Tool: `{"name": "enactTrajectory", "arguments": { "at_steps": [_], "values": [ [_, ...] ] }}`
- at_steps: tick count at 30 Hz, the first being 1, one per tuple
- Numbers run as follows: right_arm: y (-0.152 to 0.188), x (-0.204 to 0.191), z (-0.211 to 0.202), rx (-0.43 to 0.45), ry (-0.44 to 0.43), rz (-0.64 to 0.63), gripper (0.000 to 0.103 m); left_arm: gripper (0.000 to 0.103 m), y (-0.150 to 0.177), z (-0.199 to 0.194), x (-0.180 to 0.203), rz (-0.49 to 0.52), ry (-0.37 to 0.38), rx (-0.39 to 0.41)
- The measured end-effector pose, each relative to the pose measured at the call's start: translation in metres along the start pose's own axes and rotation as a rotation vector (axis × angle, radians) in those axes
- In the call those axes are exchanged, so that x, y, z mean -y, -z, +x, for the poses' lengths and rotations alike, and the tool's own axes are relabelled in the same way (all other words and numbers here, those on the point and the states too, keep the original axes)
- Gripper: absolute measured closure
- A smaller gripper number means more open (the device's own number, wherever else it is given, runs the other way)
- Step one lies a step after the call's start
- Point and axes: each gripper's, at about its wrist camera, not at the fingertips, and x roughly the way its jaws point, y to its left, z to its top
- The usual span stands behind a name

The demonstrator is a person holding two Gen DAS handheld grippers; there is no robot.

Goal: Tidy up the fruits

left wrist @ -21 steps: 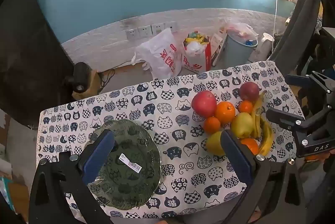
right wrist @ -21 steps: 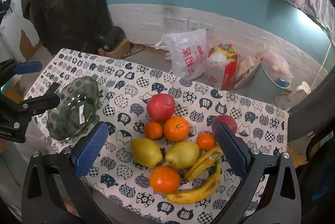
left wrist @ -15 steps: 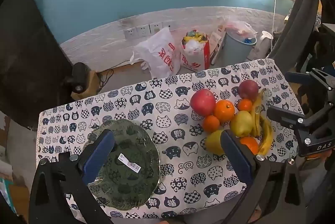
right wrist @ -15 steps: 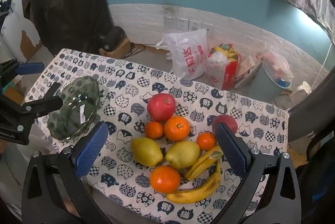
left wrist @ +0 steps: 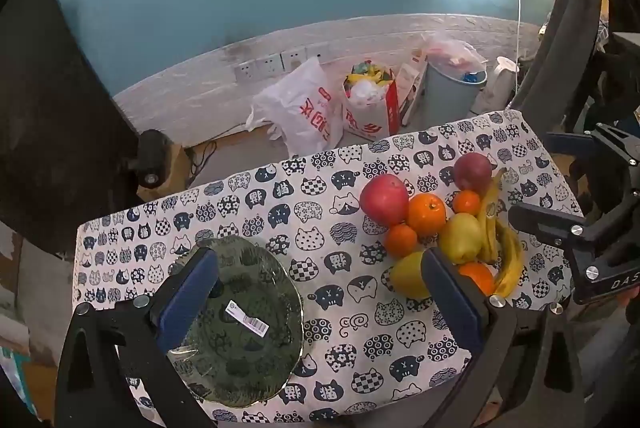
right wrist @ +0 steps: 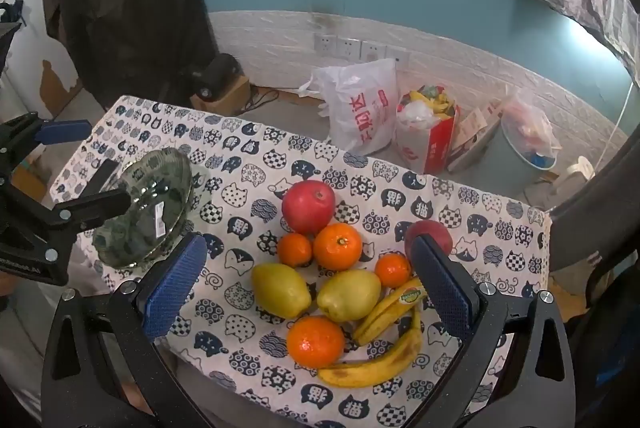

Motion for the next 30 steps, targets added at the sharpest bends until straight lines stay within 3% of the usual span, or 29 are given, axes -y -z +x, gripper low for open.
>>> {"name": "enactTrajectory", "arguments": {
  "at_steps": [2, 4, 6, 8, 11, 13, 16, 30],
  "values": [
    [0.000, 0.000, 0.000, 0.002, 0.003, 0.002, 0.003, 0.004, 0.000, 0.004, 0.000, -0.001, -0.012, -0.049],
    [-0.003, -0.002, 0.000, -0.033, 0.008, 0.021, 0.003, 0.008, 0.002, -0.003, -0.003, -0.067, 0.109, -0.125],
    [-0.007, 0.000, -0.002, -0.049, -0.018, 0.041, 0.003, 0.007, 0.001, -0.018, -0.005, -0.124, 0.177, -0.087],
    [-0.011, -0.003, -0.010, -0.039, -0.061, 0.063, 0.003, 0.007, -0.003, -0.027, -0.001, -0.071, 0.109, -0.029],
    [-0.010, -0.003, -0.012, -0.028, -0.059, 0.056, 0.003, 0.007, -0.002, -0.025, -0.003, -0.039, 0.020, -0.022],
    [-0.009, 0.000, -0.011, -0.025, -0.047, 0.050, 0.003, 0.007, -0.001, -0.020, -0.010, -0.075, 0.039, -0.048],
    [-0.006, 0.007, -0.009, -0.027, -0.020, 0.070, 0.003, 0.007, 0.004, -0.018, -0.010, -0.070, 0.009, -0.063],
    [-0.004, 0.010, -0.029, 0.015, 0.032, 0.072, 0.003, 0.007, 0.003, -0.044, 0.011, -0.057, -0.037, -0.003]
  ]
}}
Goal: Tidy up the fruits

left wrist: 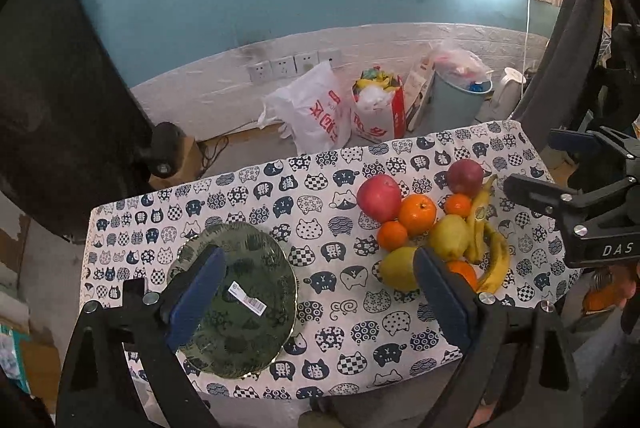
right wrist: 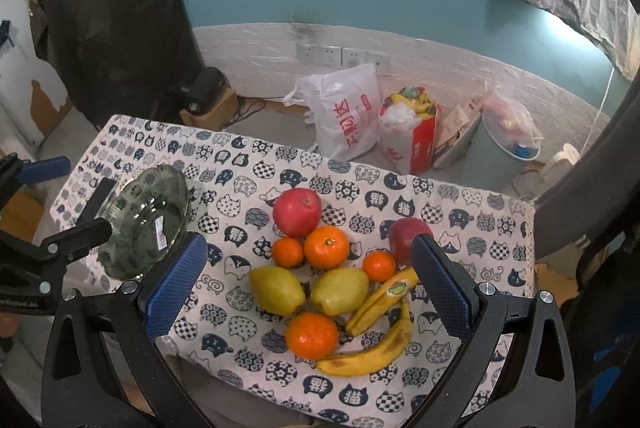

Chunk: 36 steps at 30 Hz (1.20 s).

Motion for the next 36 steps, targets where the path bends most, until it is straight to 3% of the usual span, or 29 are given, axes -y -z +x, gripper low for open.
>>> {"name": "enactTrajectory", "arguments": {
  "at_steps": [11, 20, 23, 28, 36],
  "values": [
    [0.018, -0.010, -0.022, 0.009, 0.050, 0.011, 0.003, 0.007, 0.015, -0.030, 0.020, 0.045, 0.023, 0.015],
    [0.014, -0.023, -0.009, -0.019, 0.047, -0.030, 0.003, 0.007, 0.021, -0.009, 0.006, 0.024, 0.059, -0.032],
    [0.010, -0.026, 0.004, -0.037, 0.044, -0.061, 0.003, 0.007, 0.019, 0.005, 0.002, 0.047, 0.001, -0.040],
    [0.001, -0.023, 0.021, -0.056, 0.037, -0.057, 0.003, 0.007, 0.016, 0.011, -0.014, -0.023, 0.024, -0.063],
    [0.003, -0.020, 0.009, -0.032, 0.035, -0.038, 0.003, 0.007, 0.017, -0.003, -0.005, 0.011, -0.026, -0.029]
  ]
}}
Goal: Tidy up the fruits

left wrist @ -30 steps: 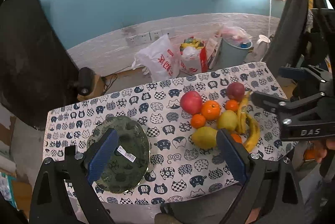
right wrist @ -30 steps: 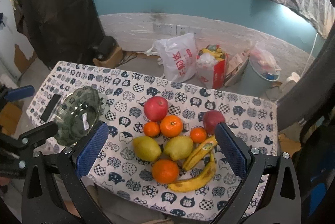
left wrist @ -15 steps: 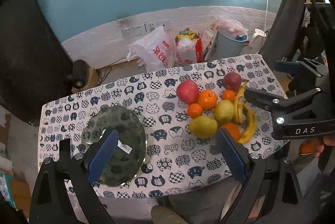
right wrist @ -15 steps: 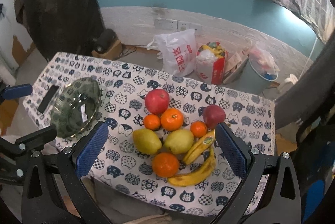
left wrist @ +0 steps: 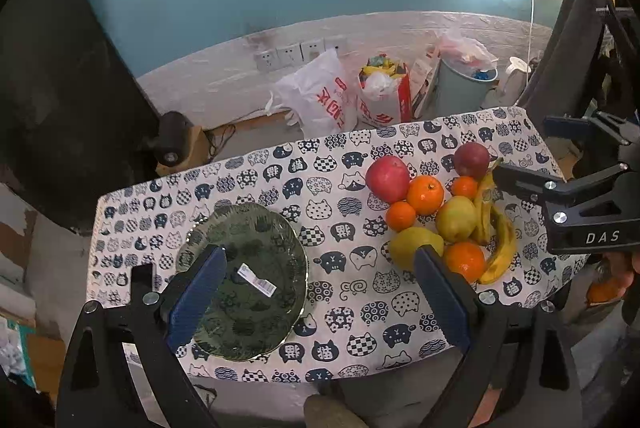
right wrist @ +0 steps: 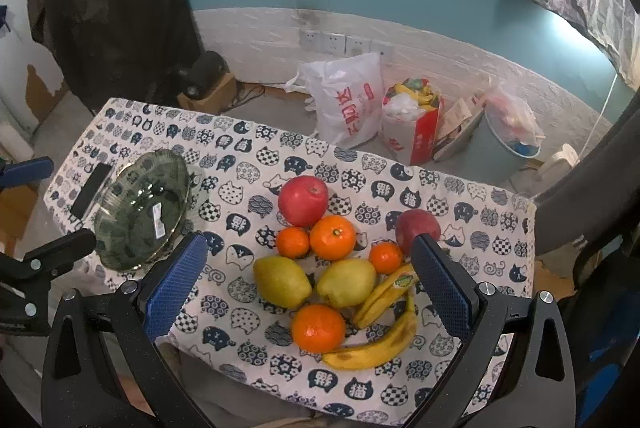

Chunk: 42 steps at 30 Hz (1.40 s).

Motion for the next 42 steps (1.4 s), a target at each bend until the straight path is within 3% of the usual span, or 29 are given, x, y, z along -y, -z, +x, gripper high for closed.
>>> {"name": "enactTrajectory", "arguments": {
  "at_steps": [13, 22, 42],
  "values": [
    [0.005, 0.005, -0.030, 0.033, 0.009, 0.071, 0.003, 0.007, -0.006, -0.039, 0.021, 0.044, 0.003, 0.050],
    [0.002, 0.013, -0.008, 0.004, 0.006, 0.049, 0.003, 0.007, -0.012, -0.002, 0.018, 0.035, 0.049, -0.033],
    [-0.025, 0.037, 0.032, -0.079, -0.008, -0.067, 0.003, 0.007, -0.042, 0.079, 0.014, 0.067, 0.061, -0.152]
  ]
}}
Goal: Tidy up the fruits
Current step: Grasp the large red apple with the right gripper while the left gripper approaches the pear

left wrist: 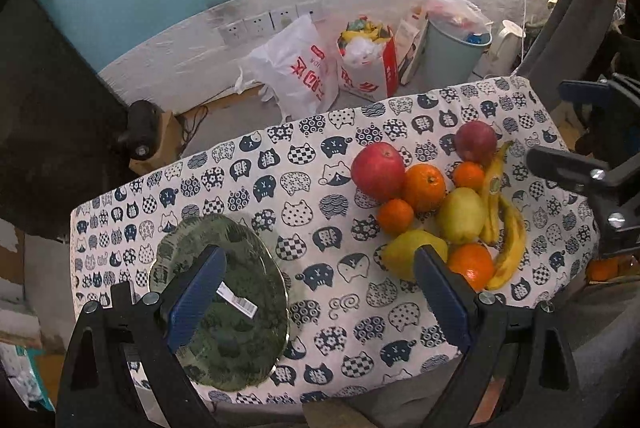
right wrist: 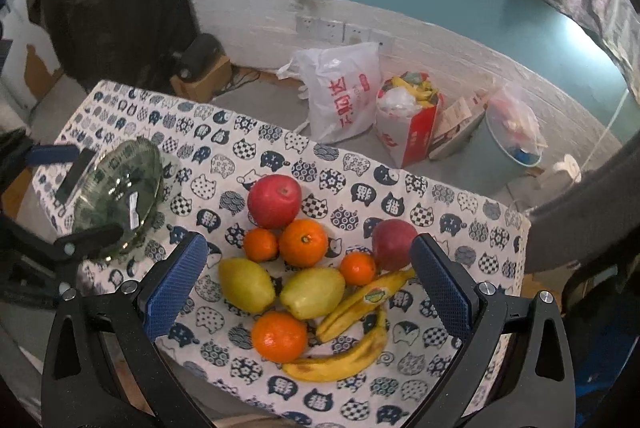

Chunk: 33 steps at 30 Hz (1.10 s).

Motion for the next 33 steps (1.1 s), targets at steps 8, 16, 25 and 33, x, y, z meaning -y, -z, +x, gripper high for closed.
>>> {"name": "enactTrajectory", "arguments": {
  "at_steps": [8, 16, 25, 33],
  "values": [
    [-0.015, 0.042, 0.044, -0.091, 0.017, -0.019, 0.003, 0.007, -0.013, 0.047, -0.016, -0.045, 0.058, -0.095],
    [-0.005, 0.095, 0.118, -0.237, 0.046, 0.061, 0.004, 0.007, -0.027, 0.095, -0.024, -0.066, 0.069, -0.138],
    [0.015, 0.118, 0.167, -0.337, 0.038, 0.090, 0.008, 0.007, -0.028, 0.135, -0.008, -0.048, 0.092, -0.202],
    [0.024, 0.121, 0.190, -0.376, 0.002, 0.095, 0.014, 0.007, -0.032, 0.156, -0.004, -0.033, 0.094, -0.201]
  ]
}}
